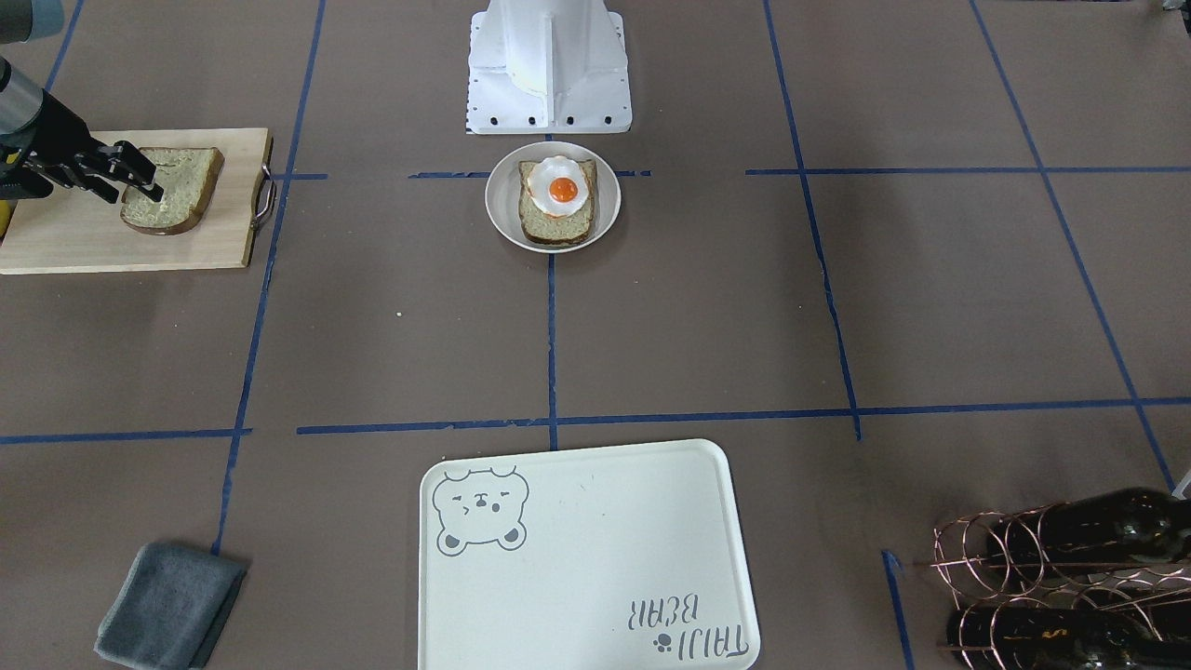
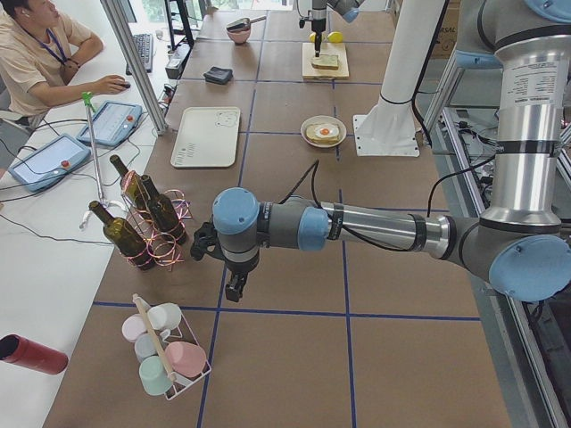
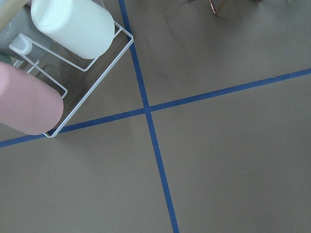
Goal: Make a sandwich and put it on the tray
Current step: 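Lower the right gripper to the bread slice on the cutting board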
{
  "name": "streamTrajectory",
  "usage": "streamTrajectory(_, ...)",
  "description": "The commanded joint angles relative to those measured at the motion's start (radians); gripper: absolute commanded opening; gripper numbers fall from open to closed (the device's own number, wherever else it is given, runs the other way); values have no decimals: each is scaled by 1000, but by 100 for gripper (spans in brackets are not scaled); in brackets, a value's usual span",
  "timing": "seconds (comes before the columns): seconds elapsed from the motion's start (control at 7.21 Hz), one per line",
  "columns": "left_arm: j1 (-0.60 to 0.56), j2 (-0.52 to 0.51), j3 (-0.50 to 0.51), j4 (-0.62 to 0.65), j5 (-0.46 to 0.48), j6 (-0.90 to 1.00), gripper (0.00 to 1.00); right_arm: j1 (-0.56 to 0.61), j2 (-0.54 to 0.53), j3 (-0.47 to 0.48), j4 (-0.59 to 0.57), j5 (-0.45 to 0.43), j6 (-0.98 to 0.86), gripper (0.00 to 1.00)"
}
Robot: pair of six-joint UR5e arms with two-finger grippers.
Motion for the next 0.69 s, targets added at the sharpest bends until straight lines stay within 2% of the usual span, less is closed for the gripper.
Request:
streamTrajectory(0.0, 0, 0, -2, -3, 0, 0, 100, -4, -20, -5, 20, -1, -4, 63)
streamTrajectory(0.14, 0, 0, -2, -1, 0, 0, 100, -5, -20, -10, 20, -1, -4, 58)
streamTrajectory(0.55, 0, 0, -3, -1, 0, 0, 100, -7, -20, -25, 20, 2, -3, 57)
